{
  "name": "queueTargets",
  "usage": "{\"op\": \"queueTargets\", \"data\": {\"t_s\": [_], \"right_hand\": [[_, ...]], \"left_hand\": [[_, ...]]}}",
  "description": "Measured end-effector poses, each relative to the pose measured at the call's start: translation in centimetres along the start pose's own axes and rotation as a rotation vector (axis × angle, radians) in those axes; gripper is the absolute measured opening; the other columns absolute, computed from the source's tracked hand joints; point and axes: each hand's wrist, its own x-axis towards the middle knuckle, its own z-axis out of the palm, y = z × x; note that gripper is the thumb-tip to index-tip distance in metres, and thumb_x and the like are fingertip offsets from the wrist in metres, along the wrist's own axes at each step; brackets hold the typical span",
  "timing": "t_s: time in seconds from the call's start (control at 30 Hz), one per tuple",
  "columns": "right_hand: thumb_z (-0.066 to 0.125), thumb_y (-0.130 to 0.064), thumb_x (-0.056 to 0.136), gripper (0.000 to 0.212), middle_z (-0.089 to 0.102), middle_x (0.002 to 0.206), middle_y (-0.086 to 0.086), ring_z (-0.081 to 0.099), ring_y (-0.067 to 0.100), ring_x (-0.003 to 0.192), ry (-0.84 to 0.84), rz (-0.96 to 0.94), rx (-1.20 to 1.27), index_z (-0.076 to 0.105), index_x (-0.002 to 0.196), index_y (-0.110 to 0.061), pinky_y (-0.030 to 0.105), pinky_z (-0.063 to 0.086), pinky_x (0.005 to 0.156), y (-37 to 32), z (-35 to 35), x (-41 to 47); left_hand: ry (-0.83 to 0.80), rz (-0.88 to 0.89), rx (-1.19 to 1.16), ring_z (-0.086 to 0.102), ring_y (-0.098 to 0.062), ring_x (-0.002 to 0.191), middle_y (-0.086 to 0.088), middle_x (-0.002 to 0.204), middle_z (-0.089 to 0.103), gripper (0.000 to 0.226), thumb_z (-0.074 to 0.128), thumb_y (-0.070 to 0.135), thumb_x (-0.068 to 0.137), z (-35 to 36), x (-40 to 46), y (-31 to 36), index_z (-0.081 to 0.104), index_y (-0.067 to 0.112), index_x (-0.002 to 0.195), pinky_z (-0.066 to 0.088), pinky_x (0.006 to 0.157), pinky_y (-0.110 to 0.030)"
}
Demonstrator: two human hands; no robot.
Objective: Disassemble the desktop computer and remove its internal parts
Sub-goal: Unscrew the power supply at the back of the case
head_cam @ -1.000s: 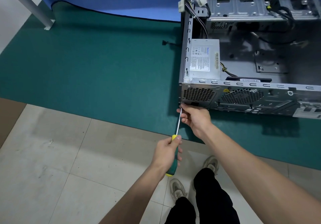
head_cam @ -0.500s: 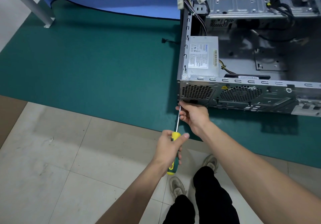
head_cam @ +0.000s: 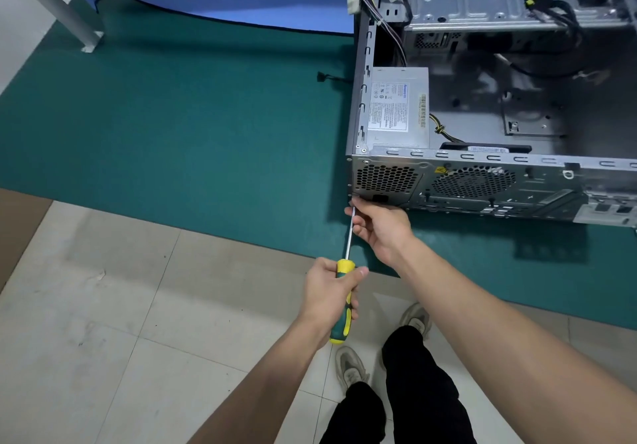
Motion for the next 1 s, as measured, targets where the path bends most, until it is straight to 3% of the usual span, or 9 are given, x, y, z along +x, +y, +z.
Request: {"op": "queueTargets", "data": {"t_s": [0.1, 0.2, 0.3, 0.4, 0.53, 0.63, 0.77, 0.9, 1.0], "right_hand": [[0.065, -0.006, 0.087, 0.004, 0.066, 0.076, 0.014, 0.051, 0.004, 0.040, -0.021, 0.020, 0.011, 0.064, 0.085, -0.002, 0.015, 0.045, 0.041, 0.0, -0.2, 0.1], [0.065, -0.006, 0.087, 0.004, 0.065, 0.075, 0.014, 0.050, 0.004, 0.040, -0.024, 0.024, 0.023, 0.064, 0.084, -0.002, 0.015, 0.045, 0.041, 0.0, -0.3, 0.2], [0.066, -0.005, 0.086, 0.004, 0.066, 0.074, 0.014, 0.050, 0.004, 0.040, -0.021, 0.024, 0.040, 0.065, 0.083, -0.002, 0.014, 0.045, 0.041, 0.1, -0.2, 0.1], [0.066, -0.006, 0.086, 0.005, 0.066, 0.075, 0.014, 0.050, 0.004, 0.040, -0.017, 0.023, 0.040, 0.065, 0.085, -0.001, 0.014, 0.045, 0.041, 0.2, -0.2, 0.1], [0.066, -0.006, 0.086, 0.006, 0.065, 0.074, 0.014, 0.048, 0.004, 0.039, -0.005, 0.015, 0.029, 0.064, 0.083, -0.002, 0.014, 0.044, 0.040, 0.2, -0.1, 0.0], [0.067, -0.005, 0.085, 0.007, 0.065, 0.073, 0.014, 0.047, 0.005, 0.038, 0.009, 0.009, 0.029, 0.064, 0.081, -0.002, 0.014, 0.044, 0.039, 0.3, 0.0, 0.0], [0.068, -0.005, 0.085, 0.007, 0.066, 0.071, 0.013, 0.046, 0.005, 0.037, 0.034, 0.006, 0.032, 0.064, 0.080, -0.002, 0.014, 0.043, 0.039, 0.4, 0.2, 0.0], [0.067, -0.005, 0.085, 0.007, 0.066, 0.068, 0.011, 0.046, 0.005, 0.037, 0.031, 0.002, 0.042, 0.064, 0.079, -0.002, 0.014, 0.043, 0.039, 0.4, 0.2, 0.1], [0.066, -0.005, 0.086, 0.008, 0.066, 0.067, 0.010, 0.045, 0.005, 0.037, 0.031, -0.003, 0.040, 0.064, 0.079, -0.002, 0.014, 0.042, 0.038, 0.6, 0.3, 0.0]], "left_hand": [[-0.038, -0.052, -0.090, 0.054, -0.014, 0.045, -0.008, 0.069, 0.067, 0.015, 0.064, 0.017, 0.089, 0.0, -0.2, 0.0, 0.056, 0.005, 0.090, 0.045, 0.041, -0.024], [-0.058, -0.097, -0.101, 0.051, -0.013, 0.047, -0.006, 0.070, 0.058, 0.023, 0.054, 0.025, 0.095, 0.0, -0.2, -0.1, 0.062, 0.004, 0.091, 0.045, 0.043, -0.024], [-0.057, -0.057, -0.047, 0.044, -0.014, 0.045, -0.005, 0.064, 0.047, 0.018, 0.060, 0.024, 0.091, -0.1, -0.1, -0.1, 0.056, 0.006, 0.088, 0.042, 0.040, -0.025], [-0.057, -0.029, -0.046, 0.045, -0.015, 0.041, -0.006, 0.060, 0.050, 0.019, 0.066, 0.016, 0.087, -0.1, -0.1, 0.0, 0.049, 0.007, 0.085, 0.041, 0.039, -0.024], [-0.114, -0.107, -0.114, 0.053, -0.018, 0.048, -0.010, 0.066, 0.059, 0.023, 0.056, 0.024, 0.094, -0.3, -0.3, 0.1, 0.059, 0.002, 0.086, 0.046, 0.045, -0.026], [-0.109, -0.129, -0.090, 0.048, -0.016, 0.048, -0.005, 0.065, 0.054, 0.027, 0.053, 0.030, 0.095, -0.5, -0.2, 0.3, 0.062, 0.004, 0.093, 0.044, 0.044, -0.026], [-0.077, -0.037, -0.007, 0.045, -0.016, 0.042, -0.005, 0.061, 0.053, 0.022, 0.063, 0.022, 0.089, -0.6, -0.1, 0.3, 0.048, 0.007, 0.090, 0.041, 0.040, -0.025], [-0.145, -0.081, -0.068, 0.049, -0.019, 0.043, -0.009, 0.063, 0.058, 0.023, 0.054, 0.026, 0.094, -0.9, -0.3, 0.6, 0.052, 0.004, 0.086, 0.044, 0.042, -0.025], [-0.171, -0.171, -0.078, 0.045, -0.015, 0.043, -0.004, 0.058, 0.051, 0.037, 0.044, 0.035, 0.098, -1.3, -0.2, 0.7, 0.059, 0.003, 0.089, 0.042, 0.043, -0.024]]}}
